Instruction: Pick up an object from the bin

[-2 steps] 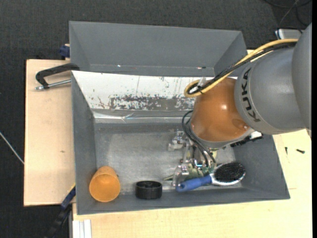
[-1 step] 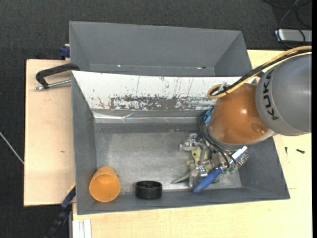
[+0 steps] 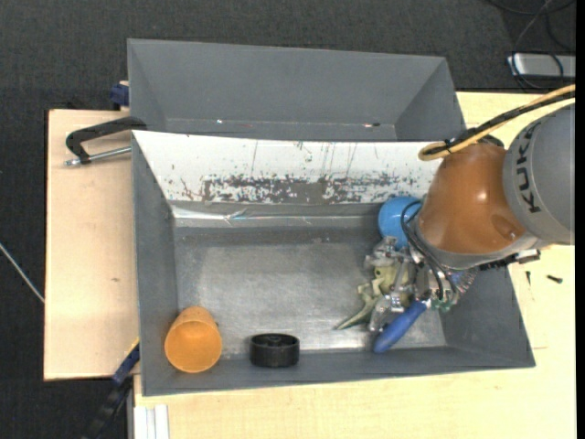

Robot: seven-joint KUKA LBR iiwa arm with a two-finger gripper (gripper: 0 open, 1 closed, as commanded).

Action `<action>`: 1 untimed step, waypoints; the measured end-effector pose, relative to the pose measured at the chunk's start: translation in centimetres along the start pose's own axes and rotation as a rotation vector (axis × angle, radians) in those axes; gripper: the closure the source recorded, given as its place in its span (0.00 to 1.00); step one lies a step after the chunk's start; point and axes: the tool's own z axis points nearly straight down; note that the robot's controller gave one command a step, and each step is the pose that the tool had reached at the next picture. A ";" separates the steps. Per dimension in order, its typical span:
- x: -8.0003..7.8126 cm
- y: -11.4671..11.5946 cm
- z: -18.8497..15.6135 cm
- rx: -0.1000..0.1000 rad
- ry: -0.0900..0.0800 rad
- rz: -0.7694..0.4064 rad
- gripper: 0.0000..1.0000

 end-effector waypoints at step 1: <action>-0.2 0.0 -0.2 0.001 -0.006 0.001 1.00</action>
Offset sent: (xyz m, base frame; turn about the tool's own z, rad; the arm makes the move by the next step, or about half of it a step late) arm 0.0000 0.0000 0.0000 0.0000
